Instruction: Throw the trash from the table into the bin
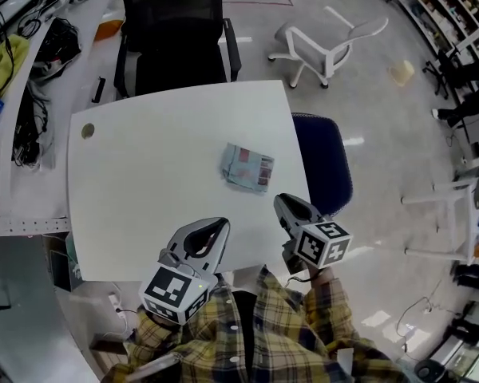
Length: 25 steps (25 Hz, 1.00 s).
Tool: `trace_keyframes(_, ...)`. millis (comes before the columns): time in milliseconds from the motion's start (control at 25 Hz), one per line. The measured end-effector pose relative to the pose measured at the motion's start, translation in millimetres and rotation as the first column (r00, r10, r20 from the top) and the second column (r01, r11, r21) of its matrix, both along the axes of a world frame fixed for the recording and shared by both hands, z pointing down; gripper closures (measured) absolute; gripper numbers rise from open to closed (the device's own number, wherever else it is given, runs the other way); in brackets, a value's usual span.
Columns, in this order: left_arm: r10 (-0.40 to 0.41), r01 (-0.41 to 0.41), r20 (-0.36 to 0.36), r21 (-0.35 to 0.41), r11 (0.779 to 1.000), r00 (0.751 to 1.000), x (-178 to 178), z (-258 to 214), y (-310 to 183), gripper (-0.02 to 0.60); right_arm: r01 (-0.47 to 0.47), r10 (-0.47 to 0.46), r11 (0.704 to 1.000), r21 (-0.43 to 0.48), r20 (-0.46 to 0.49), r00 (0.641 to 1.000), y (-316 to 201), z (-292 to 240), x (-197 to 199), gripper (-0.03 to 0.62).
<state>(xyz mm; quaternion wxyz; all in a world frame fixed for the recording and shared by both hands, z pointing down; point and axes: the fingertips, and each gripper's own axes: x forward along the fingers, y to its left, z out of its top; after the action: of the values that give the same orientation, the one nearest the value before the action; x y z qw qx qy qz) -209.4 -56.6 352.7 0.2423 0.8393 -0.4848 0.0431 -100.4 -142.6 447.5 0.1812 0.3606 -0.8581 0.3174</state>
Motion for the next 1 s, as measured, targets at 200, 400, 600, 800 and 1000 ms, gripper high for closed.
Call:
trace_keyframes(200,-0.008,0.008,0.001,-0.037,0.999,1.0,-1,12,6,0.574,-0.026,0.025,0.995,-0.1,-0.009,1.0,-11,40,7,0.511)
trace_keyframes(400,-0.004,0.005,0.015,-0.054,0.999,1.0,-2,17,9,0.574,-0.058,0.068,0.979,-0.196,0.047,0.997,-22,68,5,0.462)
trace_keyframes(600,-0.013,0.016,0.029,-0.073,0.997,0.999,-5,19,13,0.574,-0.065,0.075,0.969,-0.239,0.035,0.997,-35,93,0,0.436)
trace_keyframes(800,-0.022,0.025,0.042,-0.079,0.997,0.999,-6,18,15,0.574,-0.085,0.097,0.957,-0.278,0.031,0.995,-37,112,-1,0.434)
trace_keyframes(1000,-0.052,0.056,0.049,-0.085,0.995,0.997,-15,19,17,0.574,-0.114,0.122,0.95,-0.292,0.009,0.993,-41,121,-4,0.434)
